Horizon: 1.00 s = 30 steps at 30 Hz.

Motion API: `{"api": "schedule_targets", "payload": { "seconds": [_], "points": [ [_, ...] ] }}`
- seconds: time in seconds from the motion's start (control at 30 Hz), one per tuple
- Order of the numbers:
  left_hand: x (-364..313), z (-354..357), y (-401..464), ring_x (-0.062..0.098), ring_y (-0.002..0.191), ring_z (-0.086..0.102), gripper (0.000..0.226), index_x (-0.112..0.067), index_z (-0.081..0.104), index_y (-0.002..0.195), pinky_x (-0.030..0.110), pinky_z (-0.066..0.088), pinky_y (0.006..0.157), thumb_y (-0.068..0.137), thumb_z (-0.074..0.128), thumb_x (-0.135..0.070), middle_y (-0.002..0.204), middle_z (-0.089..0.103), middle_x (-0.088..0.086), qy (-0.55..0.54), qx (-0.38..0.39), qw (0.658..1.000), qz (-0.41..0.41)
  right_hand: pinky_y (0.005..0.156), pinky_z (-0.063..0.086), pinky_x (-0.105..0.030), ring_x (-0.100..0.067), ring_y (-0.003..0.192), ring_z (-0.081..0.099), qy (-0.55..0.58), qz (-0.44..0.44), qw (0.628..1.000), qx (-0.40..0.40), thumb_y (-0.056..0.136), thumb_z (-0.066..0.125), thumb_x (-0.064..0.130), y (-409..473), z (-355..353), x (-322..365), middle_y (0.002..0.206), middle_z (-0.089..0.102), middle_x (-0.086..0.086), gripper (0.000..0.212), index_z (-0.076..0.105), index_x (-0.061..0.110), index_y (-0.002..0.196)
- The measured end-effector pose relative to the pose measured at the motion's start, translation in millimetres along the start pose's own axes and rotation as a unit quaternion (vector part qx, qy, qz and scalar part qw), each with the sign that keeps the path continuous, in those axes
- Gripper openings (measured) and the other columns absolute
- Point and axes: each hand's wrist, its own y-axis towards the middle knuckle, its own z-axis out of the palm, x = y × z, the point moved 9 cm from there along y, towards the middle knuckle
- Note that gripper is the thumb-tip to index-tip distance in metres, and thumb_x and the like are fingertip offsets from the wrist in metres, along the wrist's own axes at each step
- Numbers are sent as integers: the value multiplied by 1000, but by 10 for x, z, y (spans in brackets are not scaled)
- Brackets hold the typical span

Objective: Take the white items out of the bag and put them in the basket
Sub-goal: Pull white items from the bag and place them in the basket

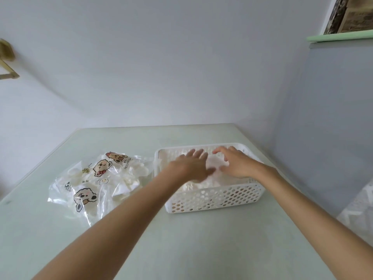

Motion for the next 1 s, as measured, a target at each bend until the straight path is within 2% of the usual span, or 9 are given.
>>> {"api": "schedule_targets", "payload": {
  "seconds": [0.07,0.13,0.2,0.33,0.47,0.63,0.77,0.87,1.0],
  "points": [
    [97,320,54,19,147,-16,83,-18,-14,152,42,-4,120,94,22,-66,159,-20,-2,52,89,995,-14,105,31,-39,-26,136,22,-65,39,993,91,88,63,24,31,181,-147,145,23,-7,80,15,32,150],
    [287,446,79,17,146,-20,92,-20,-20,150,40,-8,120,89,22,-74,157,-26,-4,57,120,990,-38,110,28,-43,-25,142,12,-85,83,983,137,83,68,33,53,233,-376,151,13,-4,92,7,35,151],
    [367,501,41,17,147,-17,90,-22,-18,151,40,-7,120,90,26,-72,158,-24,-4,43,125,991,-36,113,26,-47,-27,144,10,-112,112,972,175,81,68,41,80,297,-552,154,8,-3,96,3,36,152],
    [368,527,24,19,148,-8,74,-20,-4,153,43,-3,118,100,42,-41,161,-11,0,9,72,997,-3,112,28,-50,-33,143,15,-147,107,958,224,89,59,39,143,539,-570,157,1,-4,86,2,35,153],
    [403,577,101,15,148,-13,91,-23,-14,152,44,-2,120,87,23,-75,159,-20,-5,61,146,987,-35,112,30,-50,-34,143,19,-140,117,956,230,86,61,40,168,546,-606,157,1,-2,89,1,34,152],
    [322,77,-65,23,145,22,77,-27,17,153,43,22,116,90,40,-66,160,17,-2,7,70,997,-13,115,22,-45,-26,145,11,-92,77,981,151,85,66,44,-4,128,-347,158,8,-1,90,8,32,152],
    [522,-448,-735,13,126,50,37,-41,48,134,32,37,96,97,46,-48,137,53,-12,-66,-111,992,7,111,21,-32,-16,142,14,21,-22,999,27,91,61,35,-354,-112,237,153,23,7,63,31,31,146],
    [1055,-534,-1273,3,114,53,21,-42,58,113,27,39,86,92,59,-40,119,59,-19,-126,-196,972,-41,100,33,-24,-5,128,37,114,-101,987,-54,92,61,32,-557,-97,796,135,45,16,41,50,34,132],
    [1691,-317,-1492,5,103,52,23,-38,54,79,28,38,75,78,76,-31,101,59,-15,-162,-176,963,-125,83,41,-23,0,93,49,116,-191,971,-86,89,61,26,-707,75,1651,99,60,18,16,65,35,102]
  ]
}}
